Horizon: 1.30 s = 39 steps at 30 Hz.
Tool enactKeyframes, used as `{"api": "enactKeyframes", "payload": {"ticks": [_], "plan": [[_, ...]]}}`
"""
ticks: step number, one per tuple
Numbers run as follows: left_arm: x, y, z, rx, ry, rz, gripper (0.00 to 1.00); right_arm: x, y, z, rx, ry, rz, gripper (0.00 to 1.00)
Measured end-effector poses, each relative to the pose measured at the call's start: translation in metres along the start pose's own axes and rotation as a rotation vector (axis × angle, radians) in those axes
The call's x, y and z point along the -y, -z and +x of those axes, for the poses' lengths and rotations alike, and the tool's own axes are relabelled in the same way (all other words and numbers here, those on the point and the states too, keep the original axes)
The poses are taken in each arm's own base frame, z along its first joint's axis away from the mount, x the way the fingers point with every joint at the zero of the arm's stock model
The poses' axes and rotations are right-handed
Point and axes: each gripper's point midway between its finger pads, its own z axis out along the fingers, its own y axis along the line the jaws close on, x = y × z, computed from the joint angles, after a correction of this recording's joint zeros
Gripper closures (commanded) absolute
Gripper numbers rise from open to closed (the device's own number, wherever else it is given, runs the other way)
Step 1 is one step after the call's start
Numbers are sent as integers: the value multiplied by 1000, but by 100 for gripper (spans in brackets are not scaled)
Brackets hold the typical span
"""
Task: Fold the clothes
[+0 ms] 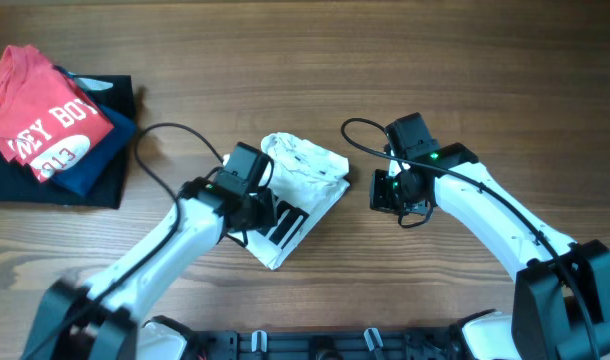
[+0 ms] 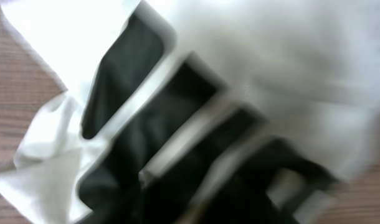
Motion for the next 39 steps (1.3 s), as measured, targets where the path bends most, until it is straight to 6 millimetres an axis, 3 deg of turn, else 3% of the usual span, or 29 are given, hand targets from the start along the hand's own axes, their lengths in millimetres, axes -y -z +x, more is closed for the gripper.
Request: {"api": "enactKeyframes", "payload": {"ticks": [4,6,8,13,17,22,27,31,35,39], "plan": [[29,45,-42,194,-113,127,18,0,0,0,1,0,1,93],[32,62,-65,269,-147,162,18,0,0,0,0,0,1,93],[26,65,-80,295,-167,180,17,0,0,0,-1,-1,1,93],[4,36,-107,260,-180,273,16,1,0,2,-6,-2,4,93],[-6,-2,-101,138,-217,365,14,2,0,3,-10,-2,7,93],[4,-35,-95,38,-303,468,14,3,0,4,-14,-4,12,93],[20,-47,-91,6,-374,553,16,3,0,4,-17,-5,14,93],[40,-52,-83,-17,-429,612,30,3,0,4,-17,-5,14,93],[51,-59,-75,-35,-473,623,67,3,0,5,-18,-5,15,95],[52,-67,-68,-60,-481,595,84,4,0,6,-24,-3,18,95]]}}
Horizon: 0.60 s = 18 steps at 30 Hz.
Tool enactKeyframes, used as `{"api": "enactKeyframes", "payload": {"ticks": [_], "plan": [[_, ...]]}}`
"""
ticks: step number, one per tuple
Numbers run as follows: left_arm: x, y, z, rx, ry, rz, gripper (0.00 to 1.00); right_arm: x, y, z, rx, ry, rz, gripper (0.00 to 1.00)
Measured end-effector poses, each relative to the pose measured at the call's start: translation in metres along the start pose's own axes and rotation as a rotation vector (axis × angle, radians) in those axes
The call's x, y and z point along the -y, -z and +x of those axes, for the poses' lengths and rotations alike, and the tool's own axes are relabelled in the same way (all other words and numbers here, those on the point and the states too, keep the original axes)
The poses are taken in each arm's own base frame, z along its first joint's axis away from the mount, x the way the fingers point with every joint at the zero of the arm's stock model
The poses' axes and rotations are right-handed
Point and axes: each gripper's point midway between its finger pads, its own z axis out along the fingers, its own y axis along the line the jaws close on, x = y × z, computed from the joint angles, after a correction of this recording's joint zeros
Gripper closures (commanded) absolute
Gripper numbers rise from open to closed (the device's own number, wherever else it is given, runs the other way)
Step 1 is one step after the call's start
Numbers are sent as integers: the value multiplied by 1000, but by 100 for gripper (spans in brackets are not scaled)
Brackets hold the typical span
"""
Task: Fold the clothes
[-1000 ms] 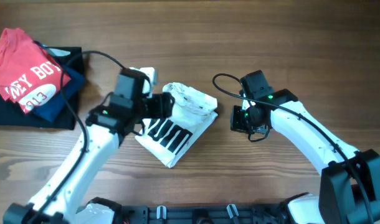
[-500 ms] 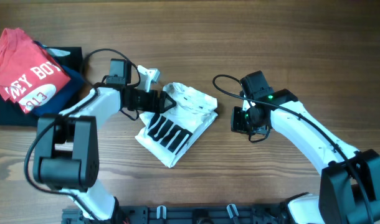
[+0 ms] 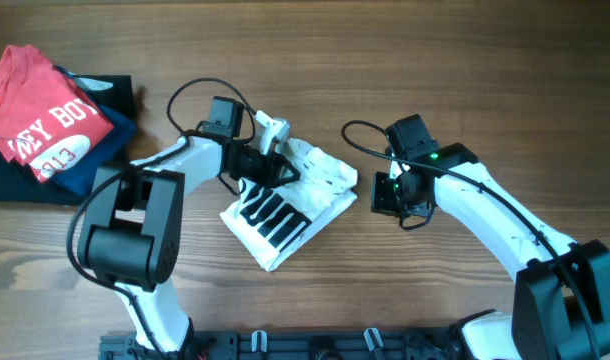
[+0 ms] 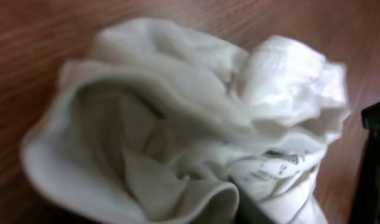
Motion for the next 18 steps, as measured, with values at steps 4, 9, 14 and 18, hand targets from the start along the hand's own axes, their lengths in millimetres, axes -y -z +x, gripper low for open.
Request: {"api": "enactKeyframes", "payload": {"ticks": [4,9,14,18], "plan": [[-5,3,-1,-6,28,-27,87,0,0,0,0,0,0,95],[-14,36,-29,50,52,-141,87,2,0,-1,5,0,9,95],[-5,127,-86,296,26,-350,84,2,0,-1,7,0,14,95],[-5,198,-101,465,43,-511,82,3,0,-1,5,-1,15,95]]}}
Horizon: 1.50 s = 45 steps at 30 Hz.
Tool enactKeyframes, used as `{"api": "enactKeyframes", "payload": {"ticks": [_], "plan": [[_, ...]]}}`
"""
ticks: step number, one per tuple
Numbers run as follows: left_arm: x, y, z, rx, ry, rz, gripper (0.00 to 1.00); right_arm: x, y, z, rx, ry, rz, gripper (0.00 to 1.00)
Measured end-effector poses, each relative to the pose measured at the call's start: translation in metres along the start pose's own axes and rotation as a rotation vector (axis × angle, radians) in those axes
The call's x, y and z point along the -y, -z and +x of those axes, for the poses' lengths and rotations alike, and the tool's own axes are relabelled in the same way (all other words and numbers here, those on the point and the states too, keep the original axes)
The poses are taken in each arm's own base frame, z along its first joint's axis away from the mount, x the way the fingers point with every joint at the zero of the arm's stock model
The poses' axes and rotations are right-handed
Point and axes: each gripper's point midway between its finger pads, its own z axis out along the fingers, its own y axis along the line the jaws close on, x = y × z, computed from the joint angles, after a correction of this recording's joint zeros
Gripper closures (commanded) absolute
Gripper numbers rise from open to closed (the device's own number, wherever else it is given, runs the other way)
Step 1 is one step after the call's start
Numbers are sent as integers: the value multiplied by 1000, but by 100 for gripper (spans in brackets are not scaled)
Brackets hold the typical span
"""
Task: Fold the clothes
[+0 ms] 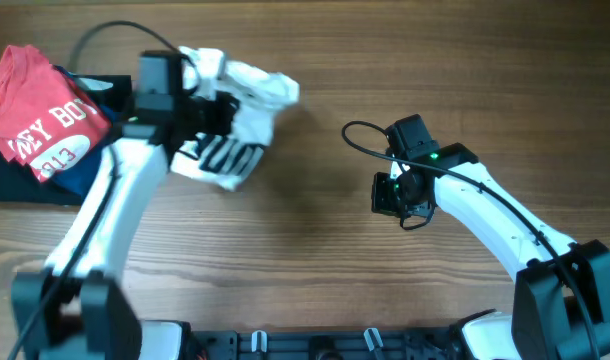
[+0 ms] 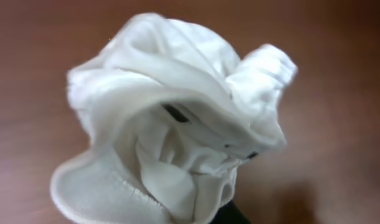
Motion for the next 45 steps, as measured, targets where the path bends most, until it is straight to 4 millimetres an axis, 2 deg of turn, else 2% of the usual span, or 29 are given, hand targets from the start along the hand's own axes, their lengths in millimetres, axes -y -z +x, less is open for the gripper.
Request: {"api": "enactKeyframes", "payload": {"ticks": [5,11,15,18,22,25,28,29,32,33,36,39,42,43,44,45], "plan": [[-48,64,-41,196,36,-216,81,0,0,0,0,0,0,95],[-107,132,-71,393,110,-418,82,0,0,0,-1,0,0,95],[-149,159,-69,446,210,-505,82,0,0,0,-1,0,0,95],[-154,163,-67,455,238,-485,81,0,0,0,-1,0,0,95],[-137,150,-67,432,232,-382,81,0,0,0,-1,0,0,94],[-123,125,-56,355,242,-306,80,0,0,0,-1,0,0,93],[-116,104,-30,231,280,-270,76,0,0,0,0,0,0,93],[-111,95,-13,153,310,-258,74,0,0,0,0,0,0,93],[-100,77,15,23,341,-229,56,0,0,0,2,0,-1,93],[-93,66,24,-29,345,-211,53,0,0,-1,4,1,-2,92],[-83,37,42,-125,334,-187,51,-1,0,-1,6,1,-3,89],[-84,2,69,-246,312,-233,48,0,0,-1,2,2,-2,84],[-99,-26,101,-361,316,-330,41,-1,0,-1,3,6,-3,83],[-106,-32,108,-380,321,-354,37,-1,0,-1,3,8,-3,83],[-111,-37,113,-391,324,-373,27,-1,0,-1,3,8,-3,83],[-117,-42,117,-398,328,-397,25,-1,0,-1,3,8,-2,83]]}}
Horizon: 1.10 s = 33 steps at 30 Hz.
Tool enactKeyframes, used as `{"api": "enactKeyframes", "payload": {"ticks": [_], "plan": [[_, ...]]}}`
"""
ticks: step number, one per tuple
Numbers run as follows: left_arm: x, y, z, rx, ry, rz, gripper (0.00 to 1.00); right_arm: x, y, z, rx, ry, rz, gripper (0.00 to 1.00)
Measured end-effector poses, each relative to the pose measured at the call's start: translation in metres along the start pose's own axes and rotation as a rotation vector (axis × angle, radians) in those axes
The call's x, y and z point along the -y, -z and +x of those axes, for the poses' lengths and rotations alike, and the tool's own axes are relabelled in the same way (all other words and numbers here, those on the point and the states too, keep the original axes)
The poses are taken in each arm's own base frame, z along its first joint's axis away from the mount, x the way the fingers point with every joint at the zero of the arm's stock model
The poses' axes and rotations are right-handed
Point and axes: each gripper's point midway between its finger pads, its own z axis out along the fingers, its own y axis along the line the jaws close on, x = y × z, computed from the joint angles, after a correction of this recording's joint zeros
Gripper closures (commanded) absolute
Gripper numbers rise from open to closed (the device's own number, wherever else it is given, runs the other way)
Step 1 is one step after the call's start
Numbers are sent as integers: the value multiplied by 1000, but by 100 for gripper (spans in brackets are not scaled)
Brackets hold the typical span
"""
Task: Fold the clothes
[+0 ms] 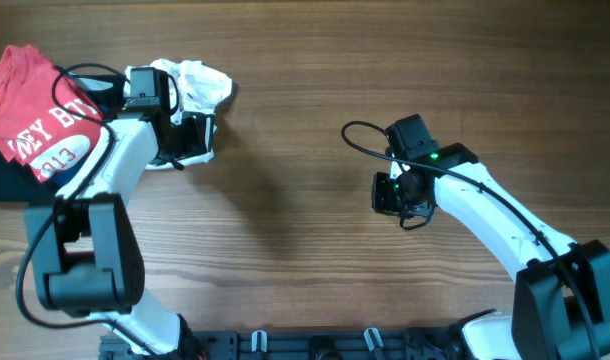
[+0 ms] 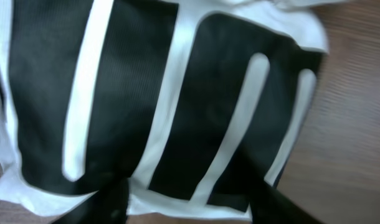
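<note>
A white shirt [image 1: 201,82] with a black striped print lies bunched on the table just right of the clothes pile. In the left wrist view its print [image 2: 159,93] fills the picture. My left gripper [image 1: 185,135] hangs over the shirt's near edge, open [image 2: 190,202], its dark fingers [image 2: 109,202] wide apart on either side of the hem. My right gripper [image 1: 383,192] hovers over bare wood at centre right, away from any cloth. Whether it is open or shut does not show.
A pile at the far left holds a folded red shirt [image 1: 40,115] with white lettering on top of navy garments [image 1: 25,185]. The wooden table [image 1: 305,270] stretches between the two arms. Cables loop off both wrists.
The white shirt was bunched and held up beside the pile by my left gripper. Now it rests nearer the pile and the left jaws stand open over it. The right arm has not moved.
First the white shirt lay mid-table with my left gripper at its near side. Then the gripper was at its far edge, on the bunched cloth. After that the shirt hung held up towards the left pile, and now it lies next to the pile, released.
</note>
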Motion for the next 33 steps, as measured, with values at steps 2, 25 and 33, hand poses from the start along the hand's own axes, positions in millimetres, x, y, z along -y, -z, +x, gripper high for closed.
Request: {"api": "enactKeyframes", "payload": {"ticks": [2,25,33], "plan": [[-6,-7,-3,8,4,-35,20,0,0,0,0,0,-1,83],[37,-13,70,-310,-12,-47,96,1,0,1,-4,-1,2,83],[104,10,171,-586,-156,-50,96,21,2,7,-29,-35,78,83]]}}
